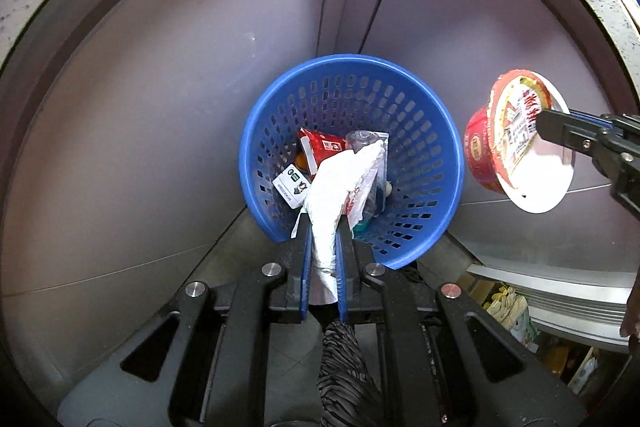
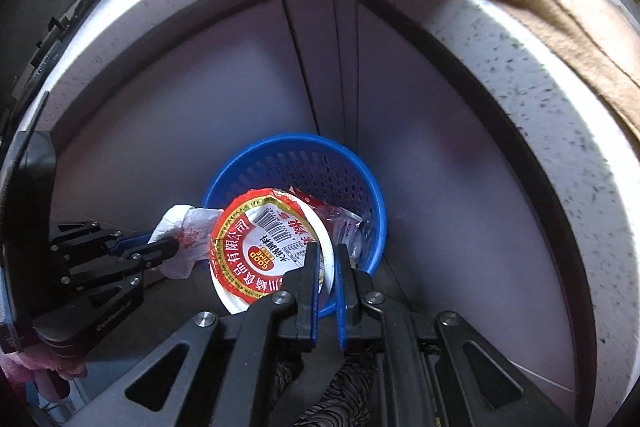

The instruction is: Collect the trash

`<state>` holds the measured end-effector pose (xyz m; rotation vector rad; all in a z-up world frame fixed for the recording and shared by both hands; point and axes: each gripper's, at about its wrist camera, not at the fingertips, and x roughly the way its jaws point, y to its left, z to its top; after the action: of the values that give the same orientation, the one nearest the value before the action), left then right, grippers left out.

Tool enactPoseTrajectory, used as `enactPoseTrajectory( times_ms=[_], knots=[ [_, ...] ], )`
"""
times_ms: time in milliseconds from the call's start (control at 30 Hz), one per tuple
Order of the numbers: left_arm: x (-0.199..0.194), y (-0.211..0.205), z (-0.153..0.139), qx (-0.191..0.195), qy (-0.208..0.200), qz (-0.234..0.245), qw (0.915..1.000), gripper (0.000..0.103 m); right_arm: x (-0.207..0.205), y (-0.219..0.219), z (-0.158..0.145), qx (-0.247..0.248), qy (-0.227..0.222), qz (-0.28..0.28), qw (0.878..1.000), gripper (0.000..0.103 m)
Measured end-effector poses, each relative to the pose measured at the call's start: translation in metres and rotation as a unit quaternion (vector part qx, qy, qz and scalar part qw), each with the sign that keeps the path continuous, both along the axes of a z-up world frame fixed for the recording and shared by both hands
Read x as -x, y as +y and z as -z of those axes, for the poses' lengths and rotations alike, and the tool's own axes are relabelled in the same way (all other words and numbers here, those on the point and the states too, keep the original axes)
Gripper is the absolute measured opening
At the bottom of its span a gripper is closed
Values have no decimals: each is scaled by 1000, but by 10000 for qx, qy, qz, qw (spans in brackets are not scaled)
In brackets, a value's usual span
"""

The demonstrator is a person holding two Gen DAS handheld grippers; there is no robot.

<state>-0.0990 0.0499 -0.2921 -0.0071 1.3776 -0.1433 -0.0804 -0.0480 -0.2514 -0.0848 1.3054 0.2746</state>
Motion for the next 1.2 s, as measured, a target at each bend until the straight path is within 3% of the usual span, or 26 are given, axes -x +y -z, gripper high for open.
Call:
enactPoseTrajectory(
  times_ms=[567,667,733,833,1200],
  knots=[
    [-9,4,-11,-58,-43,-125,9999,8,-12,8,21,90,127,43,9999,5],
    [-10,4,-12,-55,-43,-133,9999,20,-11,6,16,72,92,45,9999,10],
    [-10,4,-13,-82,-66,-123,9999,32,-11,5,14,36,75,33,10000,20],
    [-11,4,-15,-89,-99,-148,9998,45,-12,5,10,61,-2,32,10000,23],
    [-9,15,-22,-110,-115,-231,9996,45,-11,6,-6,58,-53,-2,10000,26]
  ],
)
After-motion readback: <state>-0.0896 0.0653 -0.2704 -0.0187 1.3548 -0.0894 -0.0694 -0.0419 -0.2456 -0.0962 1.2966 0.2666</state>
